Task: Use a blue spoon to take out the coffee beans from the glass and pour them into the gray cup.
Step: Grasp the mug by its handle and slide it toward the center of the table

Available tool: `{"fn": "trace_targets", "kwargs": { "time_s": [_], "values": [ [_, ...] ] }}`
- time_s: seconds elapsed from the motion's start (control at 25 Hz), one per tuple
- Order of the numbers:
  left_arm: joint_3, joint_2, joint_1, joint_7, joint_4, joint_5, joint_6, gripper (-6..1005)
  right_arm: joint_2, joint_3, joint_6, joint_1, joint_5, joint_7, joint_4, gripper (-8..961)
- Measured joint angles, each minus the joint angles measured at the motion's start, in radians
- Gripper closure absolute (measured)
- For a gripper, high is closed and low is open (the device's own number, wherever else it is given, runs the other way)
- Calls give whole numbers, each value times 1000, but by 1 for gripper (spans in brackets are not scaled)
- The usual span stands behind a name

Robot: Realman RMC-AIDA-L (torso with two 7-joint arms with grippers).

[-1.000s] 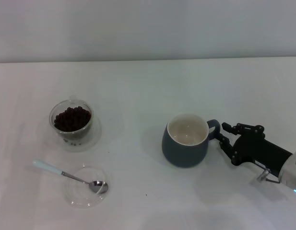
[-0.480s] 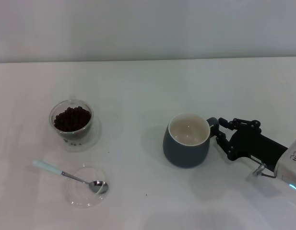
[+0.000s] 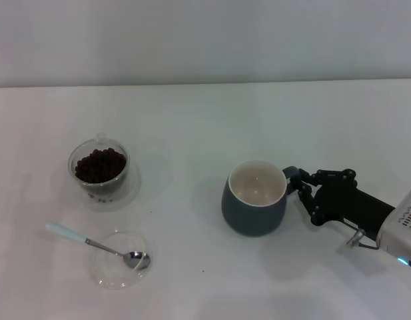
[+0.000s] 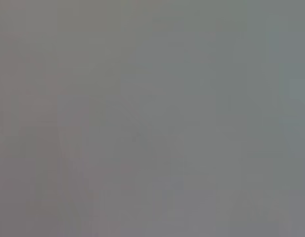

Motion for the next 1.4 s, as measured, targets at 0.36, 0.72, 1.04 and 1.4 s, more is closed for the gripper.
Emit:
{"fn": "trace_targets", "kwargs": {
  "time_s": [0.36, 0.72, 1.04, 1.4],
  "values": [
    [0, 1, 4, 0, 0, 0, 0, 199, -2, -49, -61, -6, -7, -1, -1, 846],
    [0, 1, 5, 0, 0, 0, 1, 198, -3, -170, -89, -8, -1, 3, -28, 847],
    [2, 0, 9, 0, 0, 0, 3, 199, -2, -205, -90, -10, 0, 5, -49, 851],
    [0, 0, 10, 0, 0, 0, 4, 198, -4, -205, -108, -10, 0, 13, -51, 708]
  ]
}}
